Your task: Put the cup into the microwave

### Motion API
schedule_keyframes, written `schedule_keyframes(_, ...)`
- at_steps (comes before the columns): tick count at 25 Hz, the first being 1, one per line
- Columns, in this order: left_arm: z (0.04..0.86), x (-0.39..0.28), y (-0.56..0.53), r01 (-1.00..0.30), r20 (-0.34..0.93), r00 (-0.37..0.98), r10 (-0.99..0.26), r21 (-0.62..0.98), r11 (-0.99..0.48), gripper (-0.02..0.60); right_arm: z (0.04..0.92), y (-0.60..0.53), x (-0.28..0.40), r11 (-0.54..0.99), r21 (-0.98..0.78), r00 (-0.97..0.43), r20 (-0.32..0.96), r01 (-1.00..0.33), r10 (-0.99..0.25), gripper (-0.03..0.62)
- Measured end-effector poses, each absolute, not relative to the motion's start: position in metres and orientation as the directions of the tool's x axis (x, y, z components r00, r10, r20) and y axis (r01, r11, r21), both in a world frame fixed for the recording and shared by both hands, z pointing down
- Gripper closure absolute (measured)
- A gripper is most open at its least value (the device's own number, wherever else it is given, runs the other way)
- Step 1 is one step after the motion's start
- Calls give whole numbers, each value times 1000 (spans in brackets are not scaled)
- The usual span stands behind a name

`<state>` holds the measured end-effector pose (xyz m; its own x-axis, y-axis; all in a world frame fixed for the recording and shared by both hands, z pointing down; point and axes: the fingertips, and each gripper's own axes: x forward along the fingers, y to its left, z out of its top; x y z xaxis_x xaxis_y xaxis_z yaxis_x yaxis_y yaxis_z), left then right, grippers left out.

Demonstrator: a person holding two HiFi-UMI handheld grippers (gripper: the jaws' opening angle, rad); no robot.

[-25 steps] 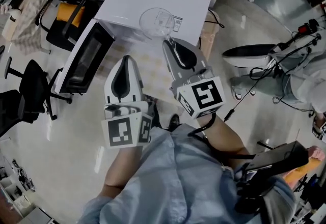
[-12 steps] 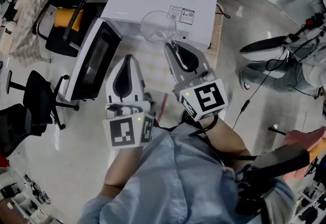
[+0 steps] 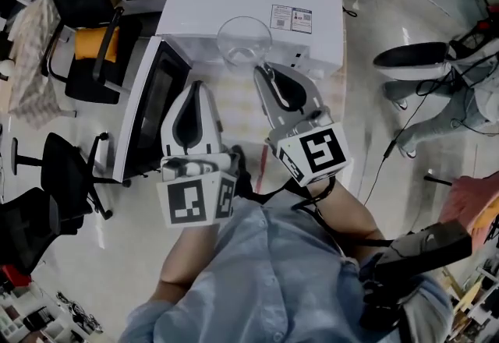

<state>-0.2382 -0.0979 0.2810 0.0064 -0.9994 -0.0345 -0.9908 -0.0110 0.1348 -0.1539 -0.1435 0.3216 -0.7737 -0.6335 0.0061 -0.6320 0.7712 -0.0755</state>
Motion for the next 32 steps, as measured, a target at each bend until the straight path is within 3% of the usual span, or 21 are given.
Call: schedule_keyframes(32,393,-263,-136,-978,-6,124,-992,166,-123,575,478,-169,-185,697,-110,-706,124,-708,-698,566)
